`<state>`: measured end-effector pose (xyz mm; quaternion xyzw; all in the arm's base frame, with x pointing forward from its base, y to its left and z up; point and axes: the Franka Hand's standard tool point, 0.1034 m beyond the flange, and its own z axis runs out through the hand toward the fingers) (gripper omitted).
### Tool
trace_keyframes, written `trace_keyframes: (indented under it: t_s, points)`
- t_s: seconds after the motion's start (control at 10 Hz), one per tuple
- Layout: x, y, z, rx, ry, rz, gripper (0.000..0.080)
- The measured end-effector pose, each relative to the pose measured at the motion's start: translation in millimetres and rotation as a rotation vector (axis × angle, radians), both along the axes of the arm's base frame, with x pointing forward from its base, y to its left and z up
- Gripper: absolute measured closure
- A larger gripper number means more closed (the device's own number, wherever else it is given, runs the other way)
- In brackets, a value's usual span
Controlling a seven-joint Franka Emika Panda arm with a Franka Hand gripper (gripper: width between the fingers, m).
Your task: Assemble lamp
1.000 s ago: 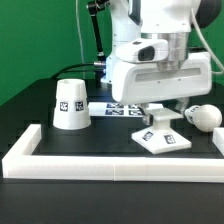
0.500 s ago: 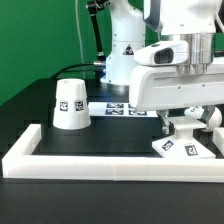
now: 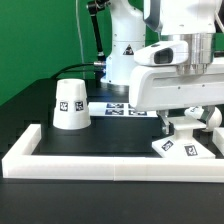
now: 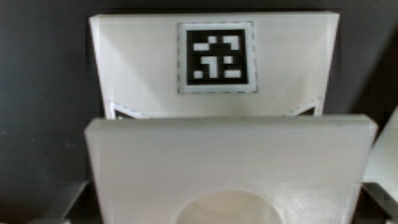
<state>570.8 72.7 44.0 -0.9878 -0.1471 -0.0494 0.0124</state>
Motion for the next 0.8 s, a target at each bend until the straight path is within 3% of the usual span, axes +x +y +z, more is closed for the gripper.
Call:
trace_keyframes:
  t_s: [0.5, 0.8]
  points:
    - [2.0, 2.0, 0.3, 0.005, 0.0, -0.019, 0.0263]
    - [13.2, 9.7, 0.6, 0.011, -0.018, -0.039, 0.0263]
